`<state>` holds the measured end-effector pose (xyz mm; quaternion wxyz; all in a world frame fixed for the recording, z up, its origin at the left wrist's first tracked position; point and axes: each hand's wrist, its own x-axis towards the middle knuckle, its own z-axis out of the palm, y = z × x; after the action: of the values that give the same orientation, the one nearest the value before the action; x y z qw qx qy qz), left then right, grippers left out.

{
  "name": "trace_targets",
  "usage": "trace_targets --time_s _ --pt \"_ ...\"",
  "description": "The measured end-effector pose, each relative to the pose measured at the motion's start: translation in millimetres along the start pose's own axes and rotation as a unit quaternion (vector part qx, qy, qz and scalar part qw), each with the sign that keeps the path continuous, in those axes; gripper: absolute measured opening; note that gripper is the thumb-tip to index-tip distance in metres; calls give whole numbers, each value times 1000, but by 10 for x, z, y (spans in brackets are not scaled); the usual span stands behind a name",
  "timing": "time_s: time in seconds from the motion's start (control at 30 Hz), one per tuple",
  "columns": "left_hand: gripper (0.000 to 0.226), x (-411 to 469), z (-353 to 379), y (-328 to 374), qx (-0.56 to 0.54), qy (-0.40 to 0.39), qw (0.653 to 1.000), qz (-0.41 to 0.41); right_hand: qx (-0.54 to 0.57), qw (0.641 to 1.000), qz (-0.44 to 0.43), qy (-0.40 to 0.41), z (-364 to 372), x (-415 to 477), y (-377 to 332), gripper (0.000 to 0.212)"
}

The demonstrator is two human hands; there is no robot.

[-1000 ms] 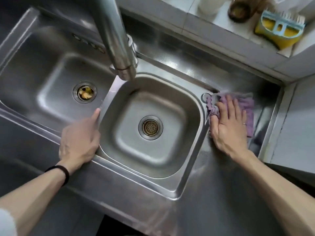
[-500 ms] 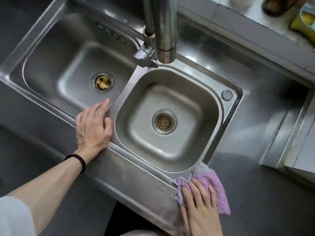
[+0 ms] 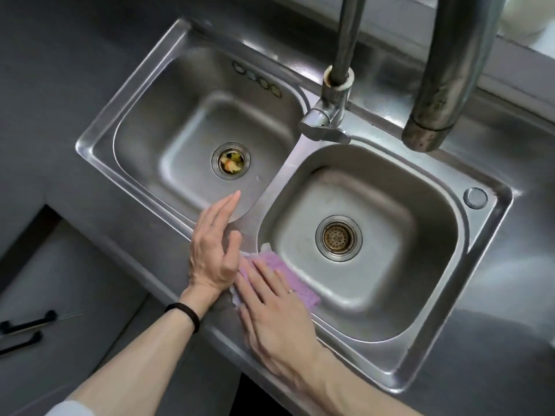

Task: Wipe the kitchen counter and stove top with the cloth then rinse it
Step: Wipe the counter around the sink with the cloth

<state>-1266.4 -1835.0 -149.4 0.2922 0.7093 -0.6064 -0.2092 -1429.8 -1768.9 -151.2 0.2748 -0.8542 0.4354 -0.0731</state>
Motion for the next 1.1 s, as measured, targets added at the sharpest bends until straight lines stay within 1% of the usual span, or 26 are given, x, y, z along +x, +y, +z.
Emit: trace_targets --time_s 0.1,0.17,0.23,0.33,0.4,0.5,0.6,0.73,0.83,0.9,0.97,1.1 --pt "64 6 -8 -39 -31 22 999 -9 4 1000 0 -3 61 174 -51 54" --pt "65 -2 -18 -50 -46 10 999 1 30 999 -25 -34 58 169 44 57" --pt "67 -1 -22 -49 -37 -4 999 11 41 994 -56 -87 14 295 203 59" --pt "68 14 -21 -60 -6 -9 1000 23 -7 988 -90 -124 -108 708 416 63" --pt "68 28 -16 -69 11 -14 999 27 -31 990 -74 -115 -187 937 524 62" --pt "65 37 -3 -62 53 -24 998 30 -60 995 -32 -75 -269 1110 655 59" --pt "66 39 -1 -31 98 -56 993 31 -91 995 1 -44 -383 1276 778 56" --pt "71 44 11 9 150 -98 984 8 -120 992 22 -18 -516 1441 981 52" --pt "73 48 29 23 167 -102 981 -6 -122 991 47 8 -517 1491 1018 51" --pt "75 46 28 30 167 -97 981 -12 -94 994 56 24 -450 1469 916 53" --pt "75 46 27 48 159 -90 983 -19 -88 995 45 2 -326 1372 766 59" --pt "74 49 27 86 149 -88 984 -28 -75 996 -9 -41 -122 1117 553 66"
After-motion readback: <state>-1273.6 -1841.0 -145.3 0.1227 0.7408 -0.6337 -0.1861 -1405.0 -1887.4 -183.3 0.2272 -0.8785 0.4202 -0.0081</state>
